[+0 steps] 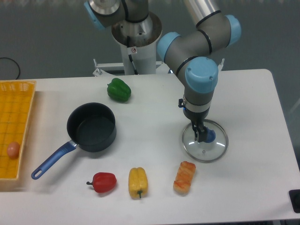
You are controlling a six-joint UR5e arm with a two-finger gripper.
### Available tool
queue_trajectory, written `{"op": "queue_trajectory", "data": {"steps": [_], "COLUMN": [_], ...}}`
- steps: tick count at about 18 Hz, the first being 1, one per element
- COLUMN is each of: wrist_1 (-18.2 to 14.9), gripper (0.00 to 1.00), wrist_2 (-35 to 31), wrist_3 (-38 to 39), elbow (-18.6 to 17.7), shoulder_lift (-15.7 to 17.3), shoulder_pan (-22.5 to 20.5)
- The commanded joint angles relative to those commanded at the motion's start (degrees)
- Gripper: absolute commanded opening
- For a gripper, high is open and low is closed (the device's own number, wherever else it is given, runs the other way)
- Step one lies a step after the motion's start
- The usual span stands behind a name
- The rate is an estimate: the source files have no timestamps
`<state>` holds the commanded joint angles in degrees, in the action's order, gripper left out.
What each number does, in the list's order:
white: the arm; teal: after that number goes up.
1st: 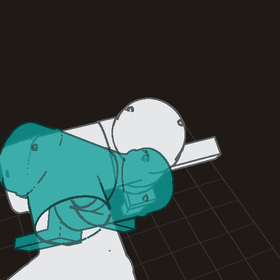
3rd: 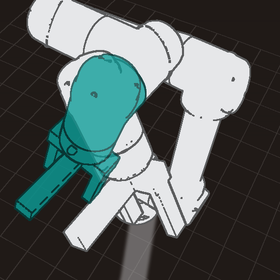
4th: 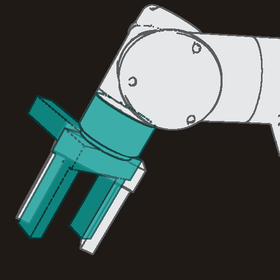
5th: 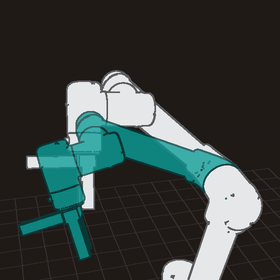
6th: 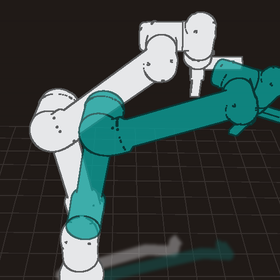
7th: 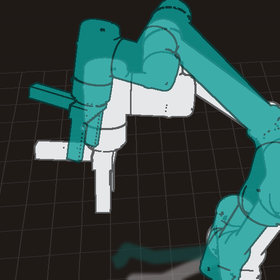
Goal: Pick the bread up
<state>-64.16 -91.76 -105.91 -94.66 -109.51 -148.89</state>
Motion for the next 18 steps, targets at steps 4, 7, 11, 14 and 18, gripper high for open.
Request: {"op": "queue_trajectory", "data": {"steps": [4,7,11,14,18], "wrist_1": [-0.09,0.00,0.09,0.09,1.22], "gripper": [1.00,1.00,1.00,1.00,1.00], "wrist_2": [0.26,1.66,6.05,6.50,5.89], "wrist_3": [-0.18,-0.09,1.40,9.28,28.35], "elbow": [-0.09,-0.09,-0.61,-0.53,0.44], "shoulder_lift": [0.00,0.09,0.44,0.62,-0.17], "shoulder_pan": [0.00,-0.17,-1.58,-1.23,1.40]}}
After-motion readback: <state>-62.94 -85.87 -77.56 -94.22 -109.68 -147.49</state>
